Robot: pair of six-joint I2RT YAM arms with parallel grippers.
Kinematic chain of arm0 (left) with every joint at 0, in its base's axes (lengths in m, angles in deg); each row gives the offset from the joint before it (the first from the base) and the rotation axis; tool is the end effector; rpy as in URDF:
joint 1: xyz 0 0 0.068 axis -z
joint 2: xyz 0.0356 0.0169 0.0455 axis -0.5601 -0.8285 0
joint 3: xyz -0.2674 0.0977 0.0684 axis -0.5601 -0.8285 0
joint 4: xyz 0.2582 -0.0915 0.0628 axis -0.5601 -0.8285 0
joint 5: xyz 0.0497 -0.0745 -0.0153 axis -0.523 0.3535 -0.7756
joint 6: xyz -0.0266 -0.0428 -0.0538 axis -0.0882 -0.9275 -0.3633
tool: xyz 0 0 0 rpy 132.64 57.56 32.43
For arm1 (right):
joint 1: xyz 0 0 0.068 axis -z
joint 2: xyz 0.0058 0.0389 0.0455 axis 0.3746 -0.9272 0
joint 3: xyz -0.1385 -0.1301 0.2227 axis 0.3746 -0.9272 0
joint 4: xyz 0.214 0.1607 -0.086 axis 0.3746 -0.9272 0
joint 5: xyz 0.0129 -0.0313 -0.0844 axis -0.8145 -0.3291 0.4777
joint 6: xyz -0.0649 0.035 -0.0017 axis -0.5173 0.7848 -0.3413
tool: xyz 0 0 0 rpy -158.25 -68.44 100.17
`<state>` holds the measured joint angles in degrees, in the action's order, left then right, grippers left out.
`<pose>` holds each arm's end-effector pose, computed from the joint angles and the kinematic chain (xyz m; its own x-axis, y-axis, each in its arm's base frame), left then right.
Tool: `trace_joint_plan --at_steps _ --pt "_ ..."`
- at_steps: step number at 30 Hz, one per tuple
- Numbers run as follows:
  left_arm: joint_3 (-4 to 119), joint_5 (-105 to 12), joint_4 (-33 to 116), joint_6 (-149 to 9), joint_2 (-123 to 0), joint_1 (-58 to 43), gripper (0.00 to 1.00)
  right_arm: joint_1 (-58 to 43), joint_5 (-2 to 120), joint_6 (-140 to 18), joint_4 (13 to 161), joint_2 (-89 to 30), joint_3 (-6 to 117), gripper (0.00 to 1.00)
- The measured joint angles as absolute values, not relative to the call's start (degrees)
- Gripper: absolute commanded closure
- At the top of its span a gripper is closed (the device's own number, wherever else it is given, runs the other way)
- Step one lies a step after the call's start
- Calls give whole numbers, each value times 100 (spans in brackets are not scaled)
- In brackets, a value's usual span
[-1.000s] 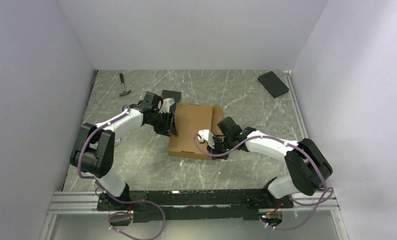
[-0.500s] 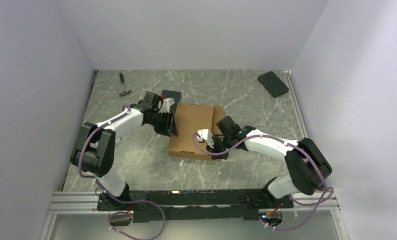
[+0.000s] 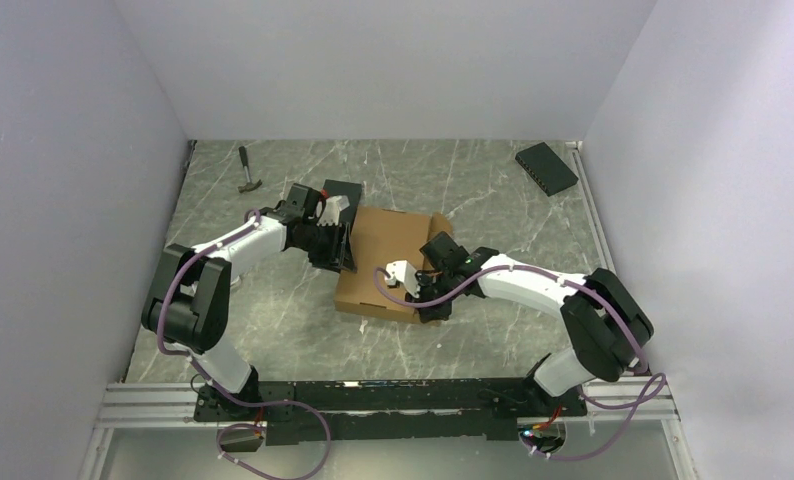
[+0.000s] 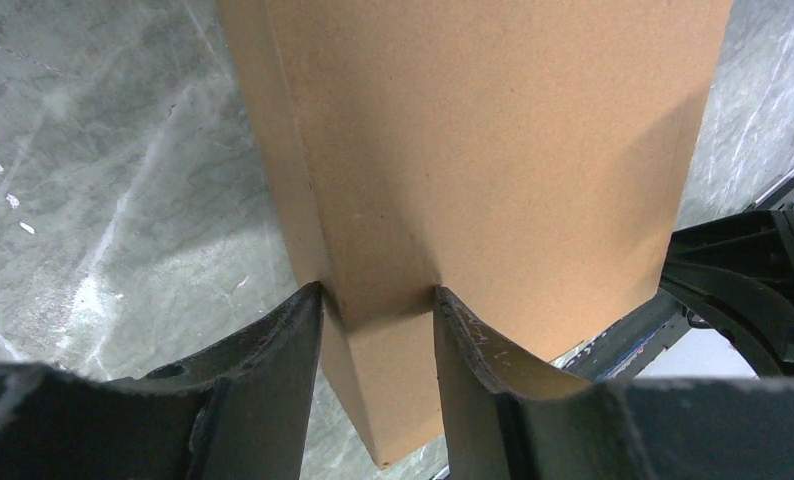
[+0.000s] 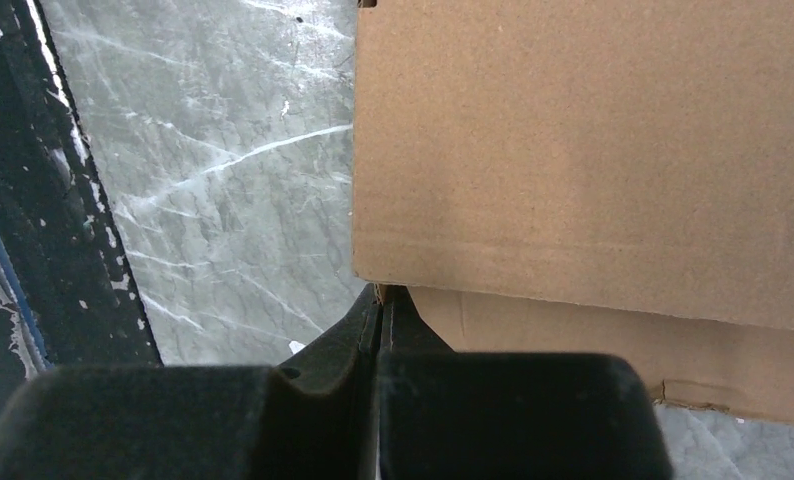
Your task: Fold the paper box
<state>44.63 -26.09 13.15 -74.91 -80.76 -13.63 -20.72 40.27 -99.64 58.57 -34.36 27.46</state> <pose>0.3215 -0.1514 0.1784 -0.9397 0.0890 -0.3301 0.2651 0.7995 -0.5390 0.1989 0.2217 0.1622 -0.1856 -0.8122 -0.5530 -0.9814 0.1250 0.1457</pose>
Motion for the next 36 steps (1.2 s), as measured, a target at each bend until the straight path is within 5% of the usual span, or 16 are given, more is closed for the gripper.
trace_joint_plan --at_steps 36 --pt "4487 -2587 1378 -7489 -8120 -1401 52 -2297 4282 -9559 5350 -3860 3323 96"
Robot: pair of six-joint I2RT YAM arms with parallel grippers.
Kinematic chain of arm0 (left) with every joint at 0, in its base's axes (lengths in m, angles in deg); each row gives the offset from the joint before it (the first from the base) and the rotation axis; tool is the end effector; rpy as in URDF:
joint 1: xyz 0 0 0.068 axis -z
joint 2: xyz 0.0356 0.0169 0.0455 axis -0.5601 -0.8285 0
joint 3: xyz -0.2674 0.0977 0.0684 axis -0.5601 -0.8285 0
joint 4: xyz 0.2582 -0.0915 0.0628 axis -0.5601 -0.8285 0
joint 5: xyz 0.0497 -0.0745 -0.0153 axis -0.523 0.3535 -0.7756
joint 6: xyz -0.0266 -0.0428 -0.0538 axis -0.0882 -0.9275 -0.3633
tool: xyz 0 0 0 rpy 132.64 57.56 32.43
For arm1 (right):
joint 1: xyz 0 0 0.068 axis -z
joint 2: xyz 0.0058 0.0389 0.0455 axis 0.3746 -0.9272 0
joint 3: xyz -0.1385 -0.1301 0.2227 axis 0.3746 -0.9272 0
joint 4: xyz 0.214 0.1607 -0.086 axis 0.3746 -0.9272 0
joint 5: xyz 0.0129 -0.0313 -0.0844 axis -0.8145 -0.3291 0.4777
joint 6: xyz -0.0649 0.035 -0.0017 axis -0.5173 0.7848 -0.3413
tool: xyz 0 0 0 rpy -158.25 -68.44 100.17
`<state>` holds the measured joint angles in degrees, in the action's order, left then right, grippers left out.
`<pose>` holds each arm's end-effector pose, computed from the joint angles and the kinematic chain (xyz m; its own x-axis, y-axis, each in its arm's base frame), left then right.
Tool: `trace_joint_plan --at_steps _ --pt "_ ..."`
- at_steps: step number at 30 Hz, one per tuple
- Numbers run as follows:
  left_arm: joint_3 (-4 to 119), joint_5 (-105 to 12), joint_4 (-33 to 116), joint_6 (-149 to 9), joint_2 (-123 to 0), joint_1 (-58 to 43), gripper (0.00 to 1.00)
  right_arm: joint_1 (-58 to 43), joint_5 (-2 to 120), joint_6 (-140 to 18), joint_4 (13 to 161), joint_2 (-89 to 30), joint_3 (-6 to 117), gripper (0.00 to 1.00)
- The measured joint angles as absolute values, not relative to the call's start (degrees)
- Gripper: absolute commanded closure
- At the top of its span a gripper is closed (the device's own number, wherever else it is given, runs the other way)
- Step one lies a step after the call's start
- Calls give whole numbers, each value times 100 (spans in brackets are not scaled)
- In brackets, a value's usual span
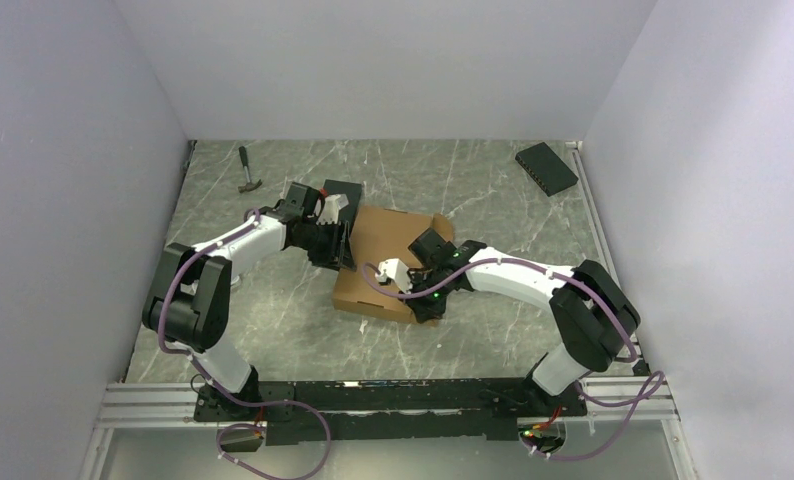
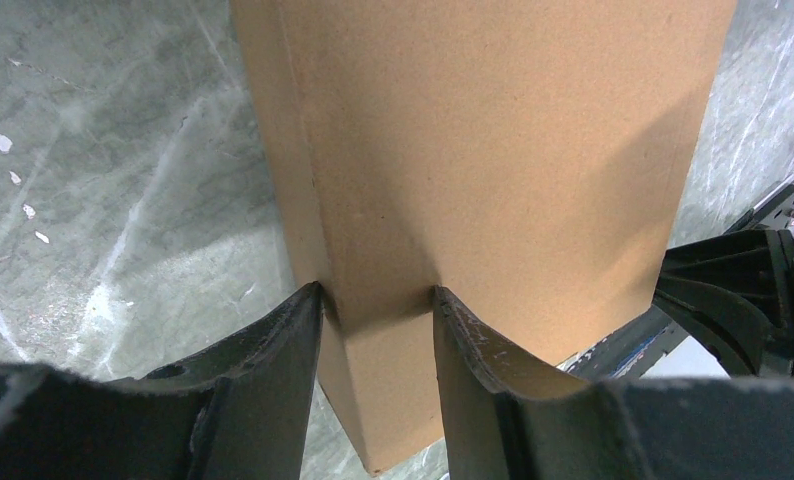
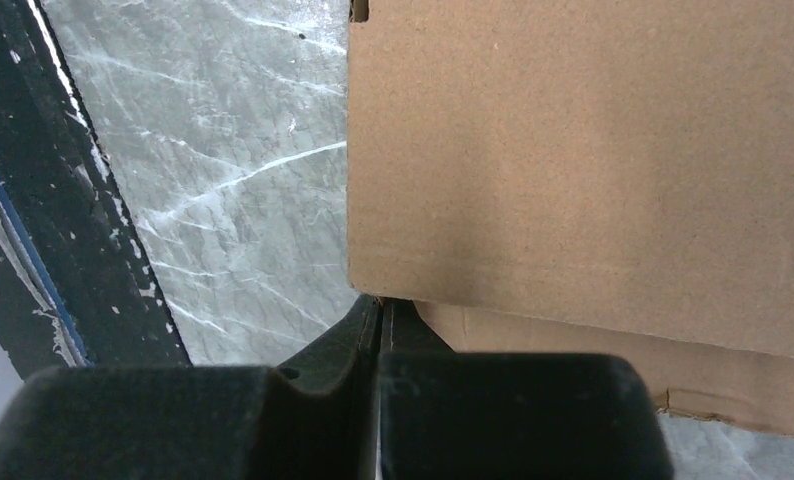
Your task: Fold the paper box
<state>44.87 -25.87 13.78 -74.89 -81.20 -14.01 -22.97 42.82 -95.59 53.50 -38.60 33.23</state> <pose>0.3249 -0.1503 0.1779 -0.9381 0.0828 -0.3363 0.2647 0.7976 -0.5419 0.2038 0.2396 0.1656 -0.2435 -0.8442 -0.4776 -0.9670 0.1733 0.1868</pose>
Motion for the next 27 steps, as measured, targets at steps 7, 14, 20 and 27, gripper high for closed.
trace_joint_plan --at_steps 7,14,20,27 --pt "4492 -2576 1378 -7491 -8127 -1401 52 -2256 4101 -9610 5369 -3860 3323 87" --pt "4509 -2541 1378 -7491 -8155 -1398 52 -2219 4112 -9732 5411 -3838 3316 85" --pt "4509 -2532 1378 -7491 -8157 -1398 52 -2201 4131 -9780 5463 -3816 3257 100" --pt "4509 -2525 1380 -7491 -8159 -1398 52 -2201 4199 -9809 5478 -3794 3236 100"
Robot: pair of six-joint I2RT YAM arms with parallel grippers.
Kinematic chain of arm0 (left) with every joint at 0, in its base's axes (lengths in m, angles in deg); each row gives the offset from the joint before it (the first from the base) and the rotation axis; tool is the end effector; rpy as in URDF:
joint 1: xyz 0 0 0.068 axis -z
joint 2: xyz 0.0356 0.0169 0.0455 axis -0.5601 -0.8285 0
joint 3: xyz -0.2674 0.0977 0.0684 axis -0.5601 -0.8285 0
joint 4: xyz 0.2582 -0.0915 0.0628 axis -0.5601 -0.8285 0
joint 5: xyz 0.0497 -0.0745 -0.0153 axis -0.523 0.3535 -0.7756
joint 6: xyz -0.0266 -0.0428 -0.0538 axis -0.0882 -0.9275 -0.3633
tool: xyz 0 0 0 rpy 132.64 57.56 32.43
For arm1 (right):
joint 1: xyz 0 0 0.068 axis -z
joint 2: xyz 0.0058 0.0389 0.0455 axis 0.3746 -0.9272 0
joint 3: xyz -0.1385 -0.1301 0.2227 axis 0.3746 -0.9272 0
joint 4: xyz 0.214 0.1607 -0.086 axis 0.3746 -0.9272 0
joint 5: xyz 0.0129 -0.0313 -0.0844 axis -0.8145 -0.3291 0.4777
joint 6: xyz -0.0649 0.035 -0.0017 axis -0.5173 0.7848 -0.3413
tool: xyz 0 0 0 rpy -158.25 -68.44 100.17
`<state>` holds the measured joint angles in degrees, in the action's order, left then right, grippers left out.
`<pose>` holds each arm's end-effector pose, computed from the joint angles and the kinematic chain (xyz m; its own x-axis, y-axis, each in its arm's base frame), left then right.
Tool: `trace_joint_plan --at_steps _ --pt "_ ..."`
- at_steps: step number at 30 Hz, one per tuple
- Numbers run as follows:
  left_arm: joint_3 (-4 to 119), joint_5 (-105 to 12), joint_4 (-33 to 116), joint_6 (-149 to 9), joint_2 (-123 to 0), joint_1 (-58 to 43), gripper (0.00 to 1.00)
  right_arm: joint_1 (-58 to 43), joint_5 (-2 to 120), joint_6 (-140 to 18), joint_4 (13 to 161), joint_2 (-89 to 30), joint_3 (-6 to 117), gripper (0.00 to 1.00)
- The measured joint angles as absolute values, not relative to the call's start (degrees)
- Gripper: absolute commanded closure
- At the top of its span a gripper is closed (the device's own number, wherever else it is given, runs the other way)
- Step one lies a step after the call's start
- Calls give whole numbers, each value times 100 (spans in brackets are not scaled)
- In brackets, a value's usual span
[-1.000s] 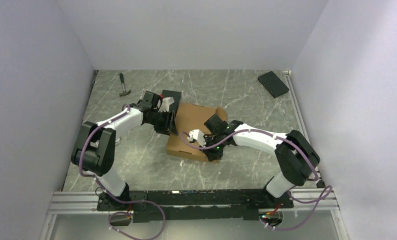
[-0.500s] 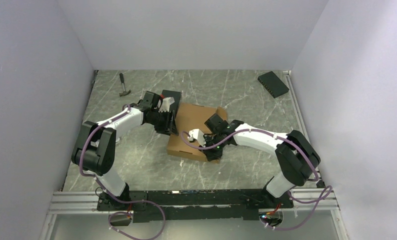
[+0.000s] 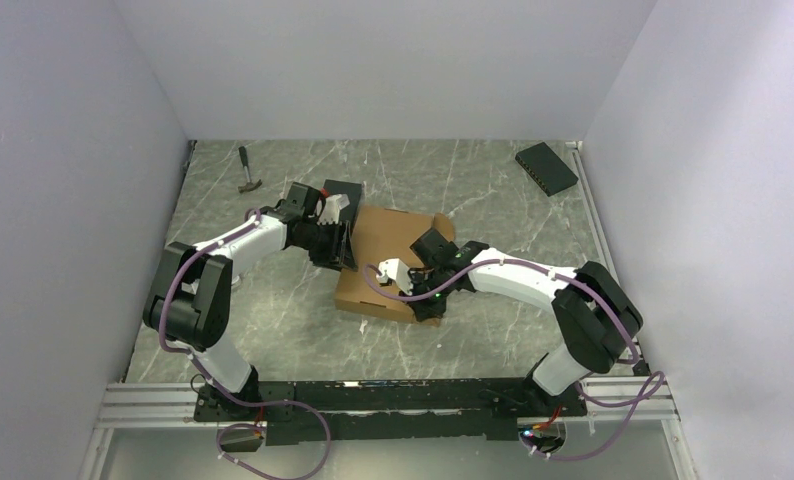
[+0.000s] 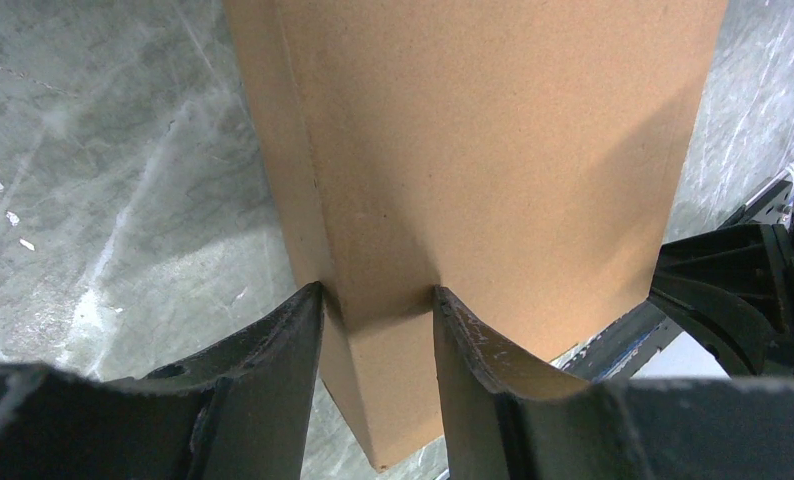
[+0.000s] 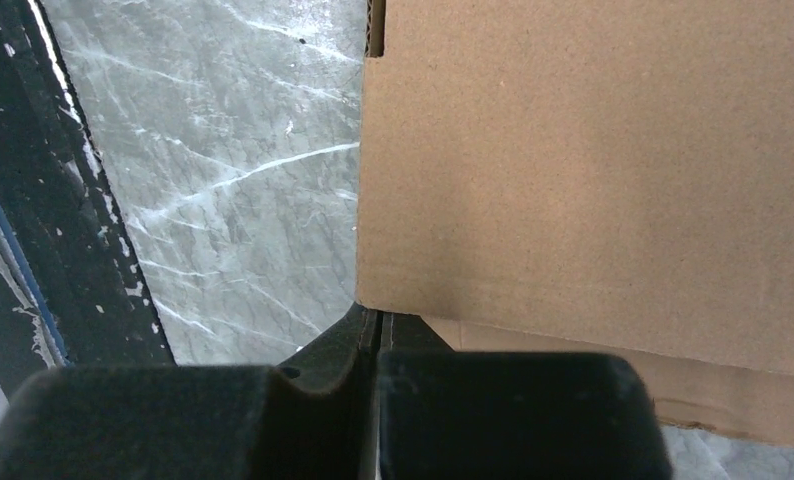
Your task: Fold the paper box
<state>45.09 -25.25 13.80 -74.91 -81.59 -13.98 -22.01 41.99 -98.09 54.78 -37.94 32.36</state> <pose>0.3257 -0.1514 0.1771 -0.9396 0.0852 -0.3314 0.2658 0.7918 -0.5500 0.2061 0.2357 0.1658 -0.2092 -0.8372 -0.5053 -0.9757 0.1440 0.1652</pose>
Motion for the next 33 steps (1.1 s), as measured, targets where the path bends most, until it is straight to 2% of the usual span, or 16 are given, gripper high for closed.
trace_joint_plan --at_steps 33 --pt "4522 -2471 1402 -7491 -8194 -1401 52 -2232 4398 -9680 5428 -3856 3303 100"
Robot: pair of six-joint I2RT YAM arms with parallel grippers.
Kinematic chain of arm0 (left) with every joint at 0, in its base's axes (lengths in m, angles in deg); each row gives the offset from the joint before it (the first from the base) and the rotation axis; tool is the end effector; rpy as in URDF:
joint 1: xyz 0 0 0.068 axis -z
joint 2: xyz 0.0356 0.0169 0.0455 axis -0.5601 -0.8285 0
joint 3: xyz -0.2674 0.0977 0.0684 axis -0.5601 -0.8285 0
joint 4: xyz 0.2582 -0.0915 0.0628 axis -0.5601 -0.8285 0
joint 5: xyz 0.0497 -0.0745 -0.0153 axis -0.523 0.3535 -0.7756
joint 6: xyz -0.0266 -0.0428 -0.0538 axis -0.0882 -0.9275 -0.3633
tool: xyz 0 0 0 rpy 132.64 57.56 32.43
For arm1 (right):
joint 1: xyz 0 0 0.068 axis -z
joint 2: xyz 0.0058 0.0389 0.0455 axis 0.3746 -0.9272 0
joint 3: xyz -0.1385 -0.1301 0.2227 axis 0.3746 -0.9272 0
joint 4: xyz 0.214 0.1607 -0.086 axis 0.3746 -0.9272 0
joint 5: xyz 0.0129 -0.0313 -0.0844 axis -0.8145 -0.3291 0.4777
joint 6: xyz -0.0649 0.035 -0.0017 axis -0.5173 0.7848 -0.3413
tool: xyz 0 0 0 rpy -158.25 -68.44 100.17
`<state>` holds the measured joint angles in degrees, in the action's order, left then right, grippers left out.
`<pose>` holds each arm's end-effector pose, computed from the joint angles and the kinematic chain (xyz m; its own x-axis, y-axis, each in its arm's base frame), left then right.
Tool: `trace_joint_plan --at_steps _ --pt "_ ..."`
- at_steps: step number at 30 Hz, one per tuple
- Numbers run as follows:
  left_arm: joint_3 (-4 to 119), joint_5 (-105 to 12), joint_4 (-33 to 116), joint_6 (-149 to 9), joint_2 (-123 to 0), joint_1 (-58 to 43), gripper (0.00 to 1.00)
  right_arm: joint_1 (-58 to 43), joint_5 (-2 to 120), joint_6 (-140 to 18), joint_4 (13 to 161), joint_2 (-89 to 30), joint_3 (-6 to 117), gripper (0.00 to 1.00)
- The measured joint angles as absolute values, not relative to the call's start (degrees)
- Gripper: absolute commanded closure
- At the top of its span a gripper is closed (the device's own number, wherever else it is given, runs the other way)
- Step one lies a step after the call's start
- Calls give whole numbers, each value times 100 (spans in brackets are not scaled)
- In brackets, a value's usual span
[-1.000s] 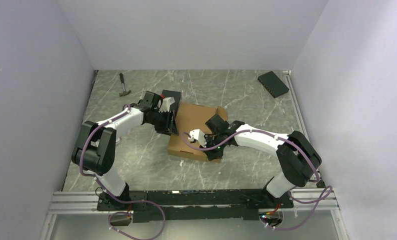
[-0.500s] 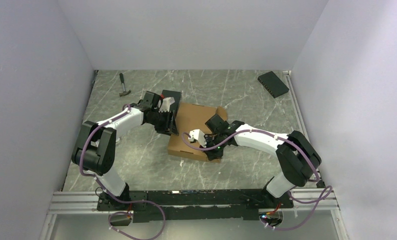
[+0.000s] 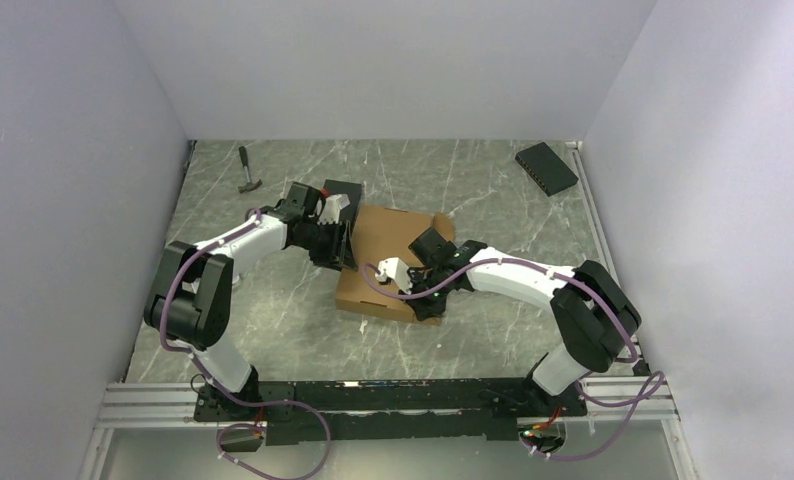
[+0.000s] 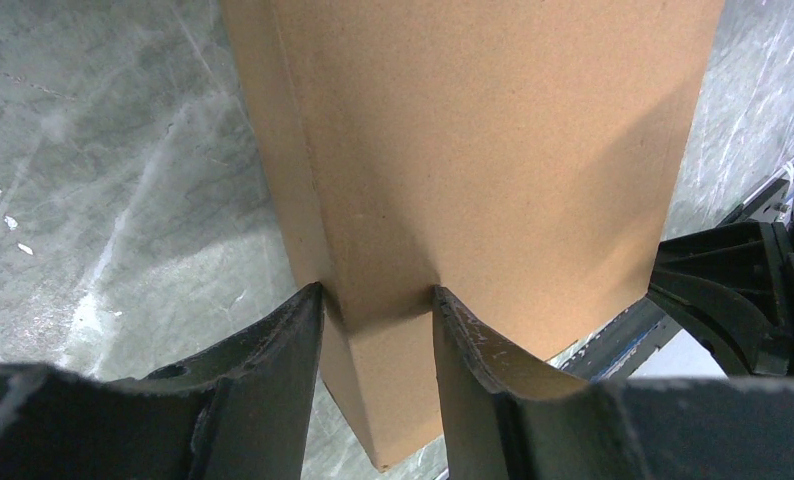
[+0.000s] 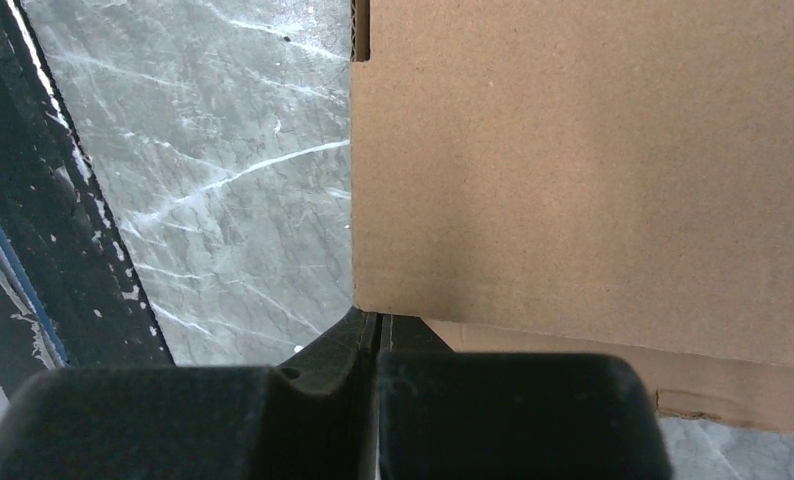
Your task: Fold the paper box
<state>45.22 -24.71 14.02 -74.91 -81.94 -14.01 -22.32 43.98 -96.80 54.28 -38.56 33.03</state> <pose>0.3267 -0.1521 0.1762 -0.9402 0.0863 -0.3294 0.2673 0.7864 -0.5569 0.2080 0.2371 0.1649 -0.2284 -0.8464 -0.4811 -0.9724 0.1742 0.1552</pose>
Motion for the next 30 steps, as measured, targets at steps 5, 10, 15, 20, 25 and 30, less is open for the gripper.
trace_joint_plan --at_steps 5,10,15,20,25,30 --pt "4524 -2466 1402 -7489 -8201 -1401 52 -2236 4392 -9577 5441 -3856 3306 89" --pt "4531 -2466 1393 -7489 -8205 -1401 52 -2216 4392 -9645 5430 -3860 3306 70" --pt "4542 -2431 1393 -7491 -8225 -1398 52 -1978 4241 -9920 5433 -3842 3279 61" --pt "4542 -2340 1395 -7491 -8249 -1370 52 -1707 4018 -10134 5424 -3733 3233 53" --pt "4542 -2309 1378 -7491 -8258 -1342 52 -1582 3806 -10338 5452 -3604 3146 48" --pt "4542 -2296 1374 -7491 -8258 -1339 52 -1580 3790 -10475 5448 -3600 3063 37"
